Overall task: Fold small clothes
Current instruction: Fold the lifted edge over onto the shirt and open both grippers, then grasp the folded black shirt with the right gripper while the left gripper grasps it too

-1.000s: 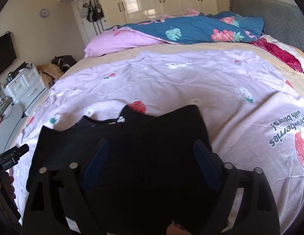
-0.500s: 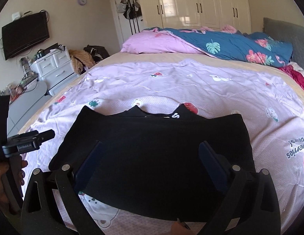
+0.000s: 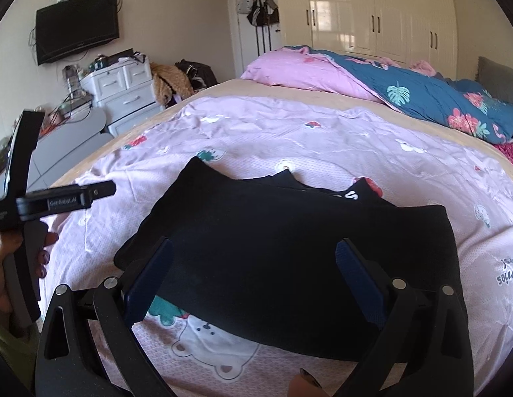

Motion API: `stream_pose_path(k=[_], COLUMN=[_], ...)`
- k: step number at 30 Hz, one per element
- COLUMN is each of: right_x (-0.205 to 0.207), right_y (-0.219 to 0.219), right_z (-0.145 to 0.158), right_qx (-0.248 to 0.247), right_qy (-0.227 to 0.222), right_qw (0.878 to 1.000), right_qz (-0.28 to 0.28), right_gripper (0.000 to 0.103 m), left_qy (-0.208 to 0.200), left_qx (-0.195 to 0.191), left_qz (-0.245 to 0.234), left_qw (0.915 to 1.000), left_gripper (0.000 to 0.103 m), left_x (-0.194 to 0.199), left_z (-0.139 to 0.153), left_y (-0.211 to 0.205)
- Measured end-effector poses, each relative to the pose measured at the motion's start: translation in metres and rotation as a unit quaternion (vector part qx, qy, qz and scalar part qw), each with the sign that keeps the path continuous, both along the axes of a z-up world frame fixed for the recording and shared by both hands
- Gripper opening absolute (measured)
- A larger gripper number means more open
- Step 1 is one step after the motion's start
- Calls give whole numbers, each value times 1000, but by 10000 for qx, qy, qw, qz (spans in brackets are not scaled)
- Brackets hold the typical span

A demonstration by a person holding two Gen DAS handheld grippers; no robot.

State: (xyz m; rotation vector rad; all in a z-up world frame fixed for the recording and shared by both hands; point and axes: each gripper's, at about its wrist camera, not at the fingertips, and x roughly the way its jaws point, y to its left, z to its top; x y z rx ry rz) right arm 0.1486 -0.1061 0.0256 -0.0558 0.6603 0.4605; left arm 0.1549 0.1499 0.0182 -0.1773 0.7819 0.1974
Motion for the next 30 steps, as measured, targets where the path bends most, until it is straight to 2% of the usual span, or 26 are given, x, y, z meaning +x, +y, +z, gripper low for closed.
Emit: stream_pose_path(k=[8, 15, 30], right_x=[-15, -24, -21], right_y=[44, 74, 126], right_z=[-13, -34, -89], right_qx=[-589, -1129, -2483], right_qy=[-163, -212, -464], right_qw=[9970, 9902, 9623], right_qz=[482, 792, 1010], right_gripper=[98, 98, 98], left_qy=[106, 240, 515], left_qx=[52, -60, -192], left_qz=[175, 219, 132], left_qw=[9998, 9995, 9984], left_gripper=[93, 93, 93], left_x=[5, 12, 56], left_z=[-8, -17, -41], left_y=[15, 21, 14])
